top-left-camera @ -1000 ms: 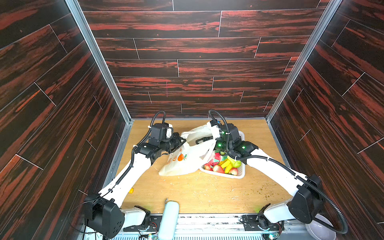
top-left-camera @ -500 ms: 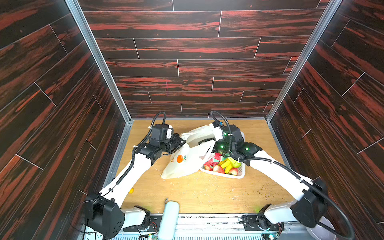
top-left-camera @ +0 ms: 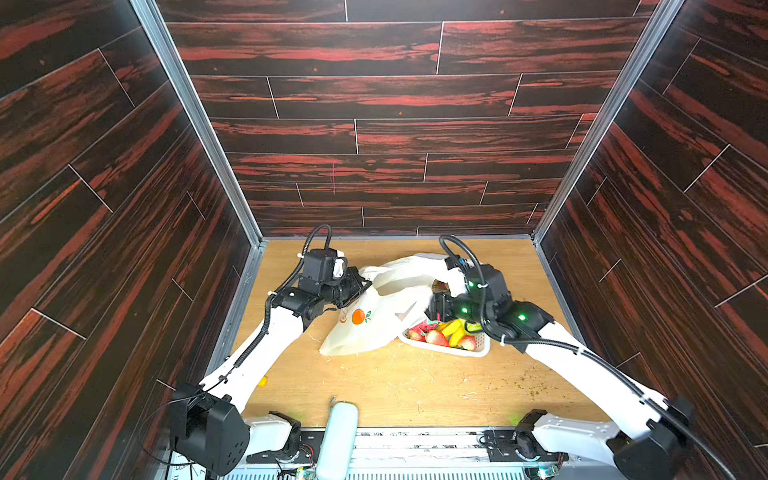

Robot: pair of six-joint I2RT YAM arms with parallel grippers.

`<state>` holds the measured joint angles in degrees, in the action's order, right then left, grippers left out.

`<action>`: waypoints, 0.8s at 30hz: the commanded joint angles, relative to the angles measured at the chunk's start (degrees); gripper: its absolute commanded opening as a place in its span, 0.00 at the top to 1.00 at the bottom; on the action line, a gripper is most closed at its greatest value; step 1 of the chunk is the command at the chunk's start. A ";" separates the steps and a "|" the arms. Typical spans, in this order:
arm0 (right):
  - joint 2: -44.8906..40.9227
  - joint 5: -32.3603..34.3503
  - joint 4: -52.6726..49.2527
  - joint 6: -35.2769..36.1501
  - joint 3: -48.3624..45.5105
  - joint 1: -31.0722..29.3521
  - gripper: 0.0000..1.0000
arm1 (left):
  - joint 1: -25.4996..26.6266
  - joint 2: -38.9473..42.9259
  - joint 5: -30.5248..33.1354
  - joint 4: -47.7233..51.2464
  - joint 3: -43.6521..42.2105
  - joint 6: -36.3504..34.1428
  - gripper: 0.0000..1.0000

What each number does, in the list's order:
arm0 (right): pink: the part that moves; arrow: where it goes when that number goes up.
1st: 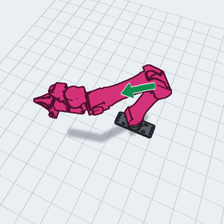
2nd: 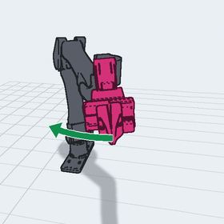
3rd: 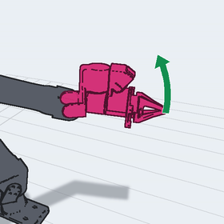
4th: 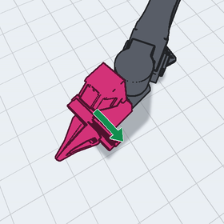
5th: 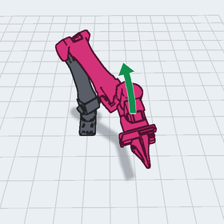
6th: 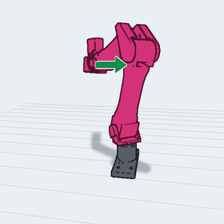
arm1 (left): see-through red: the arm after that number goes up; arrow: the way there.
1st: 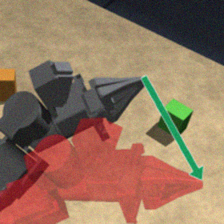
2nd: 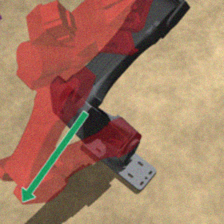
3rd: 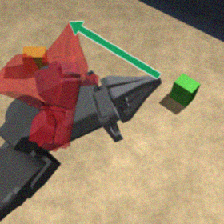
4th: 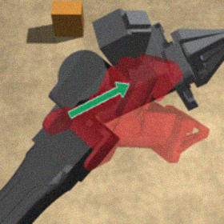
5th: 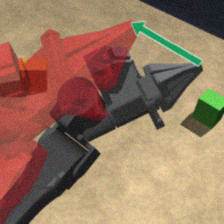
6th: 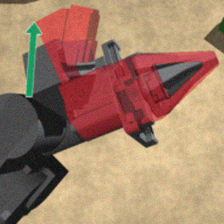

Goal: Place the fake fruits into the plastic bag and tie a complex knot
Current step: 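Lower the pear into the bag mouth and open the right gripper, then move the right gripper back into the basket and grasp another green pear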

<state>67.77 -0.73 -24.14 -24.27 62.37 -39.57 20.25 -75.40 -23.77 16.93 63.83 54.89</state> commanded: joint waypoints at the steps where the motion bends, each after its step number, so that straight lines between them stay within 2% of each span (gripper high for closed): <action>1: -3.16 3.67 -6.59 1.06 -1.31 0.38 0.20 | -0.26 -0.19 0.86 -1.15 -0.34 0.64 1.00; 6: -5.53 5.04 -11.21 1.88 -1.64 2.96 0.16 | -0.28 -0.19 1.18 -1.52 -0.64 0.78 1.00; 11: -6.59 5.59 -15.46 2.97 -0.95 8.06 0.13 | -0.27 0.14 1.46 -1.69 -0.93 0.92 1.00; 21: -7.31 0.24 -19.36 6.66 -0.15 16.53 0.11 | -0.82 2.01 4.36 -1.78 -2.28 0.78 1.00; 24: -5.70 0.72 -21.02 8.46 0.88 17.55 0.11 | -1.17 2.88 4.53 -2.76 -3.29 0.96 1.00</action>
<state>61.76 1.13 -41.76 -18.31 61.19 -22.70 19.64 -74.91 -20.71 15.57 61.58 55.51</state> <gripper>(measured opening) 0.887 0.047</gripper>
